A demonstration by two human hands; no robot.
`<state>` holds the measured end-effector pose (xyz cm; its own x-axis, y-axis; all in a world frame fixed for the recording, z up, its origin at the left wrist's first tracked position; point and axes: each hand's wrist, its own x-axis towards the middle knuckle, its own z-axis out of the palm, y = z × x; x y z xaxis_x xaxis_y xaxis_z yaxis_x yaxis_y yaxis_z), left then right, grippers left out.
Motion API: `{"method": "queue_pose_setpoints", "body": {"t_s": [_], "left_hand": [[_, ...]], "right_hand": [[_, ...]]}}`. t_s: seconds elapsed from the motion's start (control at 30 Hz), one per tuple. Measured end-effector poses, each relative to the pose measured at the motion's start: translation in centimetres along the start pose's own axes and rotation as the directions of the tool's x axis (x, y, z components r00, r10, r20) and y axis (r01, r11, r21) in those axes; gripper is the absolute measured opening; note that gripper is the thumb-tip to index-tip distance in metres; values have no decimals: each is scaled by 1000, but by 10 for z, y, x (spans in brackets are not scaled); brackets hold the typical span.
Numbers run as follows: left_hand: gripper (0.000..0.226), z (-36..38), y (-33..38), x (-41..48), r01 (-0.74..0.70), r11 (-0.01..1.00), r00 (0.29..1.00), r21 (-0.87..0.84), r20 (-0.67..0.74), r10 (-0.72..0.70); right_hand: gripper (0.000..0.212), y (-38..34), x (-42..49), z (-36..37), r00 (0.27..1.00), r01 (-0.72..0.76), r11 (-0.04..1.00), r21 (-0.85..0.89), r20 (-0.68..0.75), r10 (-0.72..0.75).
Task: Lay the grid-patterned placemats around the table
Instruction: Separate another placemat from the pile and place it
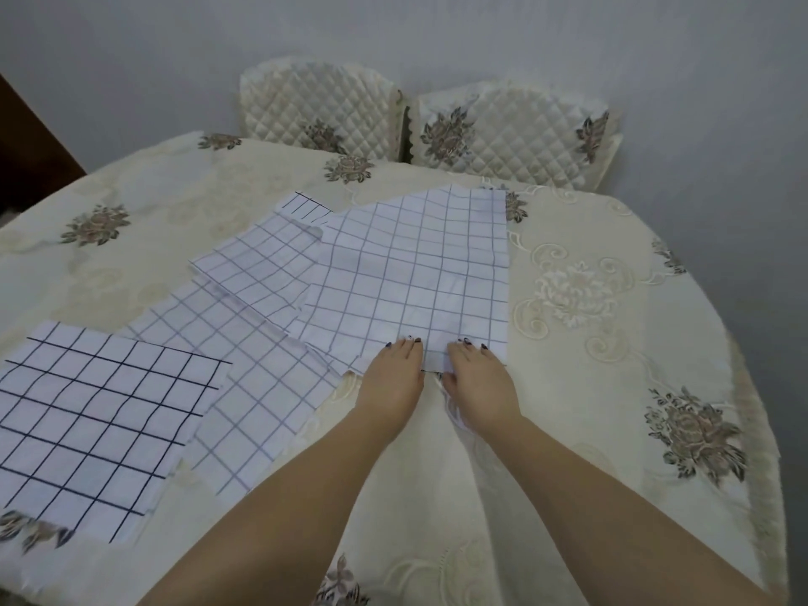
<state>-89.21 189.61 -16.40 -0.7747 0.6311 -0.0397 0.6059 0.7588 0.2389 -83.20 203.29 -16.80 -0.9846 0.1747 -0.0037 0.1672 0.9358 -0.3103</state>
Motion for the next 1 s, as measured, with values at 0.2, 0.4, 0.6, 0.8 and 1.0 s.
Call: {"method": "queue_pose_setpoints", "body": {"t_s": [0.2, 0.4, 0.6, 0.8, 1.0], "left_hand": [[40, -1, 3, -4, -109, 981, 985, 163, -117, 129], [11, -10, 11, -7, -75, 978, 997, 194, 24, 72], [28, -16, 13, -13, -128, 986, 982, 103, -126, 141], [27, -12, 8, -25, -153, 978, 959, -143, -261, 112], [34, -28, -12, -39, -130, 991, 972, -28, -204, 121]], "right_hand": [[33, -3, -5, 5, 991, 27, 999, -37, -127, -31], [35, -10, -10, 6, 993, -8, 1000, 6, -117, 9], [36, -13, -19, 7, 993, -30, 1000, -8, -113, 29], [33, -22, -28, -20, 958, -41, 996, 78, -279, 62], [10, -18, -42, -42, 948, -83, 989, 126, -297, 118]]}}
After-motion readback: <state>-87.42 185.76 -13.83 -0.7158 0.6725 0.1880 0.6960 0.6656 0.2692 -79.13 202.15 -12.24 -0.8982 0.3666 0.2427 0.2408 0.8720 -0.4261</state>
